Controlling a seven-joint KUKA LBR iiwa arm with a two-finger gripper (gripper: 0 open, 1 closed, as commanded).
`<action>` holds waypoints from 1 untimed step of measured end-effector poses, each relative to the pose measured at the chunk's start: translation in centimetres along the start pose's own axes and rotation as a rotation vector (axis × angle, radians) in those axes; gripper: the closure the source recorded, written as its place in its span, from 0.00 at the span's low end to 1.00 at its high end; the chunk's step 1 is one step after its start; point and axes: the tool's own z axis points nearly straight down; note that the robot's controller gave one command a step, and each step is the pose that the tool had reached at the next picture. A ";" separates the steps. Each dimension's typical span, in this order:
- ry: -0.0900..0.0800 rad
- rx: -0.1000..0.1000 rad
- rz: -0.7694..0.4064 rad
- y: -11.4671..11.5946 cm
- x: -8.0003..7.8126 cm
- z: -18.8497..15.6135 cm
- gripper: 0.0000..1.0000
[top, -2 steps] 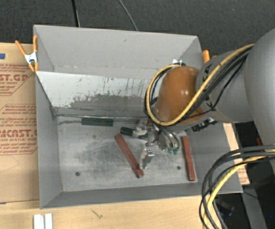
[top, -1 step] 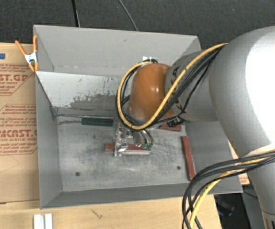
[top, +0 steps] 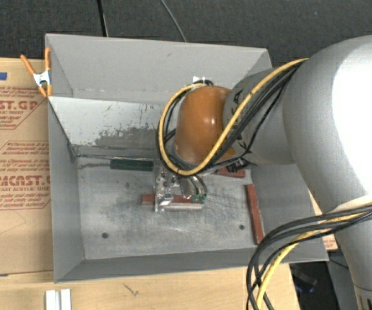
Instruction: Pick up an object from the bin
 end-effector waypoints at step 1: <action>0.009 0.002 0.010 -0.5 -1.1 -14.4 1.00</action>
Offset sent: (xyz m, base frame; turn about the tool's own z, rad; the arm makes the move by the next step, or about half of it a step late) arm 0.0000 0.0000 0.0000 0.0000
